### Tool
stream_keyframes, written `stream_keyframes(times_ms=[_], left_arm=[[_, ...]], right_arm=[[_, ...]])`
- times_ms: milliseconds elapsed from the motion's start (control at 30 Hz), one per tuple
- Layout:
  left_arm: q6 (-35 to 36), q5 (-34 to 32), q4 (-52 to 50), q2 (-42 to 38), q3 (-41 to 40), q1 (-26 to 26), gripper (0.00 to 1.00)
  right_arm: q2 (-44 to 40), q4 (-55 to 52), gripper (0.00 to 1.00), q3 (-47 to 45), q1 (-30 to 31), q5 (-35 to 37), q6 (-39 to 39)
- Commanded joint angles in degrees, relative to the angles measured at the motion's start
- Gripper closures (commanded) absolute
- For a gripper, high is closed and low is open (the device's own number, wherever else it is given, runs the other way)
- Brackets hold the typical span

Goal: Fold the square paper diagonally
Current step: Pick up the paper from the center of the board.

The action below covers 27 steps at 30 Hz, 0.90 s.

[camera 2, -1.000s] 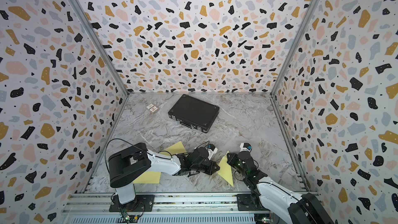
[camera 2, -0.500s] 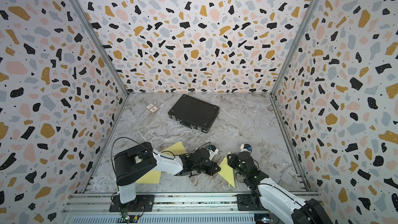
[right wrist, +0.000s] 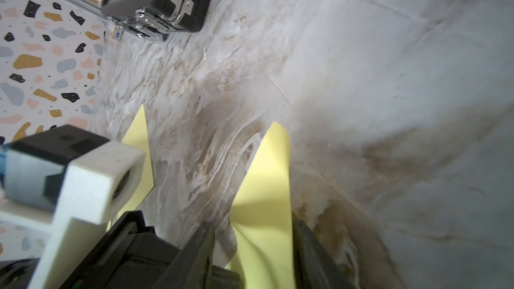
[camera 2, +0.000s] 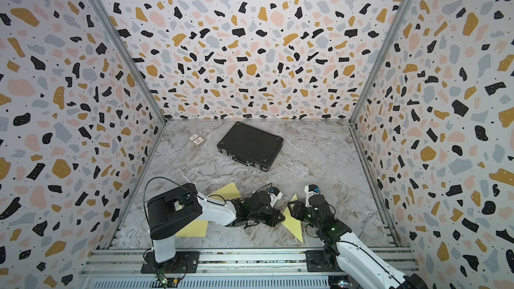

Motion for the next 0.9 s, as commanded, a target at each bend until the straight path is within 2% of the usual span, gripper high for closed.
stream_keyframes(times_ms=[0,133,300,533,700,767,800,867], left_arm=[[1.67,1.15,-3.62,0.26,-0.58,-0.05,1.0],[2.15,2.18,-2.88,0.22,-1.0,-0.05,1.0],[2.73,3.11,-2.66,-0.01,-1.4,-0.05,1.0],[3.14,3.89,-2.48,-0.36,-1.74,-0.05,1.0],[3.15,4.56,-1.37,-1.08,-2.37,-0.05,1.0],[2.82,6.31,-0.47,-1.9,-2.42,-0.05,1.0],[2.65,7.93,0.03,-2.61,-2.16,-0.05,0.99],[2.17,9.46,-0.27,-4.32,-1.43,-0.05,0.91]], right_arm=[[-4.64,-5.59,0.53,2.25,-0.22,-2.21,-3.27],[-7.53,-4.72,0.59,0.69,-0.75,-3.86,-3.07],[-4.32,-2.35,0.68,1.17,-1.08,-4.23,-4.78],[2.12,-1.82,0.62,3.84,-1.89,-5.47,-8.98],[3.42,-0.21,0.73,3.79,-2.18,-6.14,-9.0],[3.2,0.17,0.81,3.83,-2.34,-6.04,-9.16],[3.01,0.23,0.88,3.84,-2.39,-6.01,-9.14],[2.68,0.37,0.98,4.02,-2.33,-6.05,-9.12]])
